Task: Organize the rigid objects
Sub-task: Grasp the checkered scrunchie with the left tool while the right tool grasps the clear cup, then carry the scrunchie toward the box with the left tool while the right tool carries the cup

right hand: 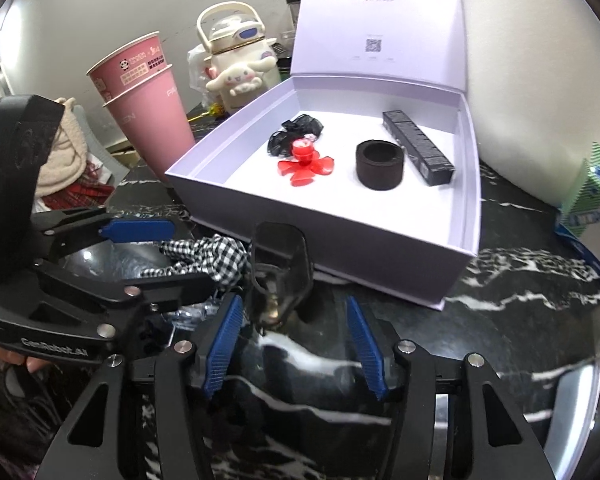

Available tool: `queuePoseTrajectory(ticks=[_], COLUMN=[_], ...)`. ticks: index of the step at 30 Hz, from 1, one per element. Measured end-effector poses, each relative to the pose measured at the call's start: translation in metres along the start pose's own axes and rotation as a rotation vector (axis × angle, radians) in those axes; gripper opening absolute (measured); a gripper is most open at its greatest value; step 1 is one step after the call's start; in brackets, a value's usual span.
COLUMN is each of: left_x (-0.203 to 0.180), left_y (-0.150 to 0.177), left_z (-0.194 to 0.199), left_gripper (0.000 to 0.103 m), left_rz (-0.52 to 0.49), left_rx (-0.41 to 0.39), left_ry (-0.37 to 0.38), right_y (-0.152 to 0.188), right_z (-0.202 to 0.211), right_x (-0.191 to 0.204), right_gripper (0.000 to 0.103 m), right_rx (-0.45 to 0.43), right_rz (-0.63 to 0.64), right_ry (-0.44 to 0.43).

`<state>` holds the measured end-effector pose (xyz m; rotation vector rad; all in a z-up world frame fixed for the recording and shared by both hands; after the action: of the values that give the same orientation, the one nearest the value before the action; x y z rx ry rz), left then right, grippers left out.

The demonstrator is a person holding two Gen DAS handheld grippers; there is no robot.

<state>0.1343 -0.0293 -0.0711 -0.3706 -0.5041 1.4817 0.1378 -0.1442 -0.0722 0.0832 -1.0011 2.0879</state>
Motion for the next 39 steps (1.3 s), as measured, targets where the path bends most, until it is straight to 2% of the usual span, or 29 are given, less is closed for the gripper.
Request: queuePoseTrajectory(ticks=[5,10,12,14,17,23,39], left_x=[0.003,0.008,0.009,0.011,0.012,0.011,0.005], left_y=[-0.003,-0.003,-0.002,-0.003,-0.001,0.008,0.046], left_z=[-0.013,-0.022,-0.022,-0.022,-0.021,-0.015,0.01], left_gripper=[0.075,0.072,0.064,0.044,0.036,0.033,0.033], left_rz=[-0.03,-0.007,-0.019,-0.02,-0.025,-0.025,0.032], left_rx=[0.024,0.043,0.029,0.016,0.016,0.013,0.038], left_ry=[0.009,0.029,0.018,-0.006,0.007,-0.016,0.004], right_y=[-0.007,-0.012,-0.013,-0.012,-0.01,-0.004,0.032], right_z=[-0.011,-0.02,-0.021,-0.02,-0.017,-0.007,0.031], right_x=[-0.004,-0.005,-0.004,-0.003,-0.003,-0.009,-0.001], right_gripper=[0.046,0.04,0.038,0.038,0.038,0.038,0.038], right_rx=[0.015,0.032,0.035,0.037,0.037,0.035,0.041], right_rz=[-0.03,-0.042,-0.042,-0.028,-0.017,-0.024,-0.005], right_ry=[-0.057,-0.093,-0.099,-0.096,-0.081,-0.036,0.062])
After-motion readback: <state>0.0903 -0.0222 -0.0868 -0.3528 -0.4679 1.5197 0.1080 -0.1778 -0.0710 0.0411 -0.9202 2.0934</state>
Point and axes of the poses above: each gripper's, at about its wrist camera, not at the fingertips, and z roughly against the way its jaws point, x to its left, y to its underside, the point moved 4 cm from there along -z, roughly the way its jaws point, and after that the axes turned 15 degrees about -y, right-handed, at the moved point
